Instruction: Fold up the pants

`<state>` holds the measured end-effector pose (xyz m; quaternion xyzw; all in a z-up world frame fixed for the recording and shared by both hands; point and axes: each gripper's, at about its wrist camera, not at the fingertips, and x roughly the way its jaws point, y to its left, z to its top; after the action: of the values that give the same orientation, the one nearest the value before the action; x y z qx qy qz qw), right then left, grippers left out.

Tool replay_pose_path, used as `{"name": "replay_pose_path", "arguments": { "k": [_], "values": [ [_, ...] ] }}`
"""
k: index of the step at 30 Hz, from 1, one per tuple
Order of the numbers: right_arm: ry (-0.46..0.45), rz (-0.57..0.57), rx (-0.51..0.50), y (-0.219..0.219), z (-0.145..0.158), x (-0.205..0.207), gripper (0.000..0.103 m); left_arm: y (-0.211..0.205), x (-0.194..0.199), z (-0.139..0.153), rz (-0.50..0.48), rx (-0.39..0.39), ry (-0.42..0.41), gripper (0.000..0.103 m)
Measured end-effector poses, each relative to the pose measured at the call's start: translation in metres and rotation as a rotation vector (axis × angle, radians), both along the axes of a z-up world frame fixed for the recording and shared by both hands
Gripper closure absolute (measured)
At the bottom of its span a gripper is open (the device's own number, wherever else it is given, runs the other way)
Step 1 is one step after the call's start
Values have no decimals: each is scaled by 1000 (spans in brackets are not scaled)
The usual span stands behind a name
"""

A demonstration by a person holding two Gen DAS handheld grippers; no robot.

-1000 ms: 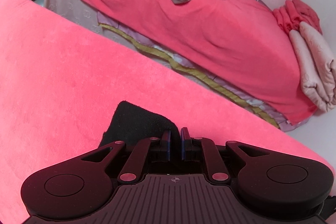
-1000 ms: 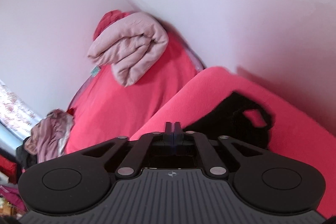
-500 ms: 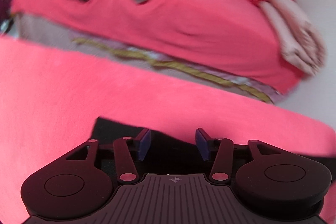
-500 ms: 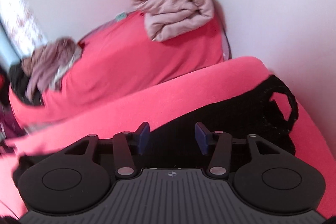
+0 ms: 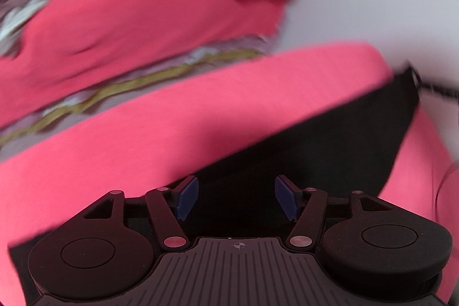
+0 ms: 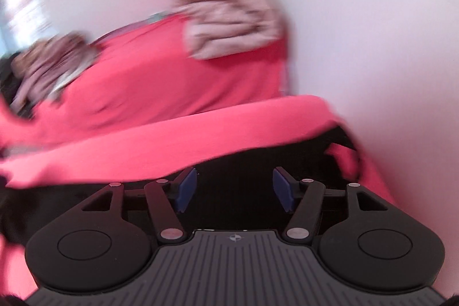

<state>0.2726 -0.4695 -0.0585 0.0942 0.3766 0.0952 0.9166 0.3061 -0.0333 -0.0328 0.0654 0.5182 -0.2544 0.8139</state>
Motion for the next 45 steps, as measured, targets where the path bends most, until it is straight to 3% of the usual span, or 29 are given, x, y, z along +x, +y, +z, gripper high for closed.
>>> {"name": "replay_pose_path", "arguments": {
  "k": [7, 11, 16, 17, 18, 20, 22, 23, 25, 27, 28, 30, 31, 33, 38, 44, 45],
  "values": [
    [30, 463, -159, 87, 7, 41, 38, -36, 12, -16, -214, 106, 67, 0],
    [94, 595, -198, 114, 3, 58, 38, -42, 18, -22, -262, 109, 110, 0],
    [209, 662, -192, 131, -12, 66, 41, -51, 26, -28, -297, 130, 142, 0],
    [224, 660, -191, 129, -16, 67, 50, -51, 27, -31, -299, 134, 146, 0],
    [244, 663, -184, 128, -19, 66, 71, -51, 28, -32, -297, 134, 149, 0],
    [252, 659, -176, 129, -19, 64, 94, -50, 26, -31, -298, 122, 143, 0],
    [239, 658, -183, 131, -17, 59, 97, -51, 23, -30, -300, 116, 134, 0],
    [231, 653, -186, 131, -16, 56, 100, -51, 22, -32, -299, 124, 127, 8],
    [209, 629, -184, 128, -12, 50, 100, -52, 21, -33, -290, 150, 99, 25],
    [172, 613, -176, 126, -3, 47, 100, -49, 22, -31, -277, 139, 99, 27],
    [149, 612, -166, 124, 2, 47, 100, -49, 21, -28, -281, 136, 92, 26],
    [138, 618, -174, 121, 10, 51, 94, -47, 21, -23, -280, 160, 68, 0],
    [146, 635, -170, 121, 12, 53, 87, -47, 20, -22, -285, 170, 63, 0],
    [164, 659, -158, 122, 11, 58, 44, -46, 21, -22, -300, 184, 46, 0],
    [233, 710, -168, 132, -5, 76, 48, -50, 35, -39, -301, 205, 129, 0],
    [289, 743, -205, 144, -21, 79, 54, -52, 38, -44, -298, 212, 119, 0],
    [282, 732, -209, 144, -21, 78, 68, -53, 37, -44, -297, 232, 98, 0]
  ]
}}
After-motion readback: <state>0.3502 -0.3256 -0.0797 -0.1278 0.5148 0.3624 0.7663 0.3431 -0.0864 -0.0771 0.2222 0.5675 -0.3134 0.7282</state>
